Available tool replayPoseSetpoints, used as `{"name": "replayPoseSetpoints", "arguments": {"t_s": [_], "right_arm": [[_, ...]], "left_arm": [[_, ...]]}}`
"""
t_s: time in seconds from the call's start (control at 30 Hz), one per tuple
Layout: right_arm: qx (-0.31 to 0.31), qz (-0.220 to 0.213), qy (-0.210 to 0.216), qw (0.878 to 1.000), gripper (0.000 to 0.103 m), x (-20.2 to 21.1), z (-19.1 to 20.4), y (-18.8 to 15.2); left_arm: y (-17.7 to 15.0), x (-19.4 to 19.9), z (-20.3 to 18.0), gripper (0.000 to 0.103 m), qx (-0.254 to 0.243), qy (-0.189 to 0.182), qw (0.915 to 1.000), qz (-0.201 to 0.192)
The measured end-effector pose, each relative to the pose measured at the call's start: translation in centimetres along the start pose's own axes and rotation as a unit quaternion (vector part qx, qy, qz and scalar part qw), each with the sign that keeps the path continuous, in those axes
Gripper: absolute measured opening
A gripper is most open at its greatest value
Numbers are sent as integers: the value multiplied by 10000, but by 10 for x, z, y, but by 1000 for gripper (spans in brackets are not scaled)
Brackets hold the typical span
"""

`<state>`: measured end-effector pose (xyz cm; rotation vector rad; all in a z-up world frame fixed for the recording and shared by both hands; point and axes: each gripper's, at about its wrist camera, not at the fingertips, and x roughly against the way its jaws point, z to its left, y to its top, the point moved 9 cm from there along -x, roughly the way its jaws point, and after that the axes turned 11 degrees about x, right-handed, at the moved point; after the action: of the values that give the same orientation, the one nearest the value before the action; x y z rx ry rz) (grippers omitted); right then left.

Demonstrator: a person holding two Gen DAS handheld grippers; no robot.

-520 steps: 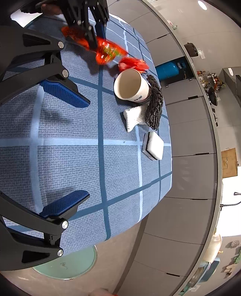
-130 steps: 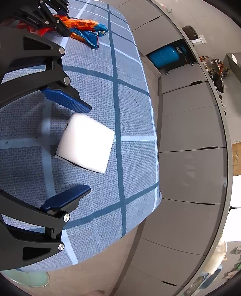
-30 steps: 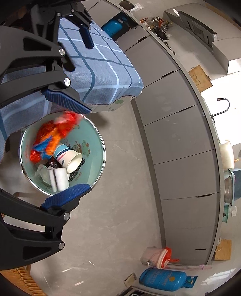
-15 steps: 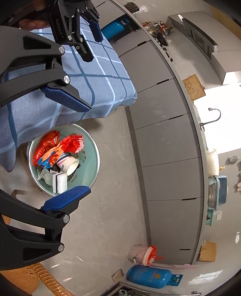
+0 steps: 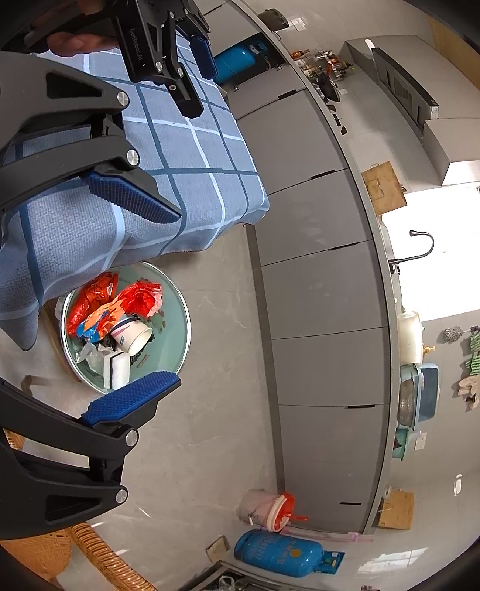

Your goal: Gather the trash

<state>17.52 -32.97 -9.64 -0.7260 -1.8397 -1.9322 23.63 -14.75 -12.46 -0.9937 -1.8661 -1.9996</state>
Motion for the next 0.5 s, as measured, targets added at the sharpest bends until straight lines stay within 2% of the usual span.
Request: {"name": "replayPoseSetpoints", "arguments": {"t_s": [0.5], "right_arm": [[43, -34, -33, 10000, 82, 4, 2, 2]], "left_arm": [[3, 2, 3, 91, 52, 6, 10000, -40]]}}
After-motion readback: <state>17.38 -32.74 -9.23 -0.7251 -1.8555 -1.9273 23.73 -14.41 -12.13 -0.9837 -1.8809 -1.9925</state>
